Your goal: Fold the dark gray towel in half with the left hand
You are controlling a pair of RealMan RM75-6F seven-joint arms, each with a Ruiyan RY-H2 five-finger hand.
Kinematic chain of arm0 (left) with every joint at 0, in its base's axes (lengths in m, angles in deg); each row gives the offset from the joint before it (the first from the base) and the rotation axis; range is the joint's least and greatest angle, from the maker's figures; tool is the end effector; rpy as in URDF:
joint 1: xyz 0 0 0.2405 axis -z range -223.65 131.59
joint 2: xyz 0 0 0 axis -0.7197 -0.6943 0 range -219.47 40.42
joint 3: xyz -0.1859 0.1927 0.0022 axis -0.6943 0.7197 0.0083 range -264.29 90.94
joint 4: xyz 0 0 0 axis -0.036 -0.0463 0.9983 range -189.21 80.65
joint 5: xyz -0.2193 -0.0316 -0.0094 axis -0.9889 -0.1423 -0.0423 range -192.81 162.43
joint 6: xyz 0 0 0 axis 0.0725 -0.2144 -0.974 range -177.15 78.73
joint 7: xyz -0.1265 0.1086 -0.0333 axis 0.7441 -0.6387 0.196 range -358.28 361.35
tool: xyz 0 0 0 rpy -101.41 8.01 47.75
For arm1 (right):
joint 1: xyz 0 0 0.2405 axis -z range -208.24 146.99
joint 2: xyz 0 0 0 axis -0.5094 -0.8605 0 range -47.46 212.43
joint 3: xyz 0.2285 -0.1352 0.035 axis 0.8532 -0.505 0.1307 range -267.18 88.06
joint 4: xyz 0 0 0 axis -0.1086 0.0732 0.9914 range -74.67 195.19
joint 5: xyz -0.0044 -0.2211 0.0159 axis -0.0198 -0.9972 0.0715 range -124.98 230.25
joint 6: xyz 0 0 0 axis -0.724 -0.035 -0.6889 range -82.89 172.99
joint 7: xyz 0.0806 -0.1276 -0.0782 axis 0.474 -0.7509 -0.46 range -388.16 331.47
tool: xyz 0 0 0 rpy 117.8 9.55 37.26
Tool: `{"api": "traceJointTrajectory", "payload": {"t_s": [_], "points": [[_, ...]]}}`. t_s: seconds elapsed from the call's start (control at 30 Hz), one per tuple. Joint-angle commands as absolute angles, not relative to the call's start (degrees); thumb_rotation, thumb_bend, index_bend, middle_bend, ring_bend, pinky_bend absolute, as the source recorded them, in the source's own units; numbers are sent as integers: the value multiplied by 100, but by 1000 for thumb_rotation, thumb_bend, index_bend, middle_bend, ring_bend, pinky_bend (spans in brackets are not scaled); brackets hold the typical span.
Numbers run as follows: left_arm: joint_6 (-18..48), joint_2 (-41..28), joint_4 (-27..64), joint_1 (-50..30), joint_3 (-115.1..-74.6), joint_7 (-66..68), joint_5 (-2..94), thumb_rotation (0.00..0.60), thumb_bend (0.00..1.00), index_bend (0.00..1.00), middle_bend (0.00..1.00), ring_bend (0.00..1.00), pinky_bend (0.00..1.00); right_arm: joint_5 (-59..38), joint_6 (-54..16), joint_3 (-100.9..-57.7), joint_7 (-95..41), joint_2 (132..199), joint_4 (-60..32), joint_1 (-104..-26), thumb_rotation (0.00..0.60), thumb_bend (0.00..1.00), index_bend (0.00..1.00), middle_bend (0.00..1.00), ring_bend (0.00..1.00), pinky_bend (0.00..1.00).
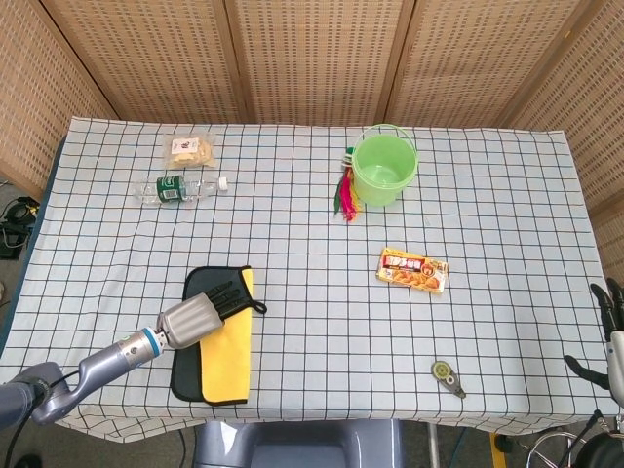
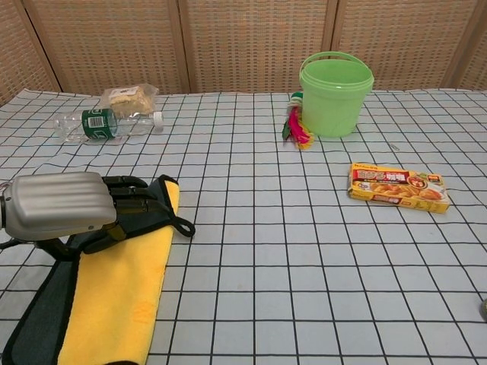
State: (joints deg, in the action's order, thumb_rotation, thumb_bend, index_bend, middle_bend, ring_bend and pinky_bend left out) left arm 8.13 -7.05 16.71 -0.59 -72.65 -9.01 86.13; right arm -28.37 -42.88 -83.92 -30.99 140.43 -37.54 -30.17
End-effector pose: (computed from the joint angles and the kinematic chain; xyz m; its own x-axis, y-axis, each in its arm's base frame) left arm -0.2249 0.3170 -0.0422 0.8787 0.0156 0.4771 0.2738 -0.8352 -0.4769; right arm -0.3370 -0.1867 0.2008 0.4466 0.0515 0.8933 -0.8875 0.1523 0.4349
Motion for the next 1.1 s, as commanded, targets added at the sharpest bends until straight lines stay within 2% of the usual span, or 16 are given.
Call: {"api": "traceJointTrajectory", "payload": {"t_s": [0.03,1.1], "points": [[850,-709,1556,-109,-7229,-808,8685,600,446,693,0,0,0,-2832,-4283,-8391,-3113,14048,-3752,-3021,600,0,0,0,0,0],[889,-752,822,-180,-7066,-456,9190,600,446,695,0,0,0,-2847,-4319,-8390,-3162,14054,-3779,-3011,600,0,0,0,0,0]]}}
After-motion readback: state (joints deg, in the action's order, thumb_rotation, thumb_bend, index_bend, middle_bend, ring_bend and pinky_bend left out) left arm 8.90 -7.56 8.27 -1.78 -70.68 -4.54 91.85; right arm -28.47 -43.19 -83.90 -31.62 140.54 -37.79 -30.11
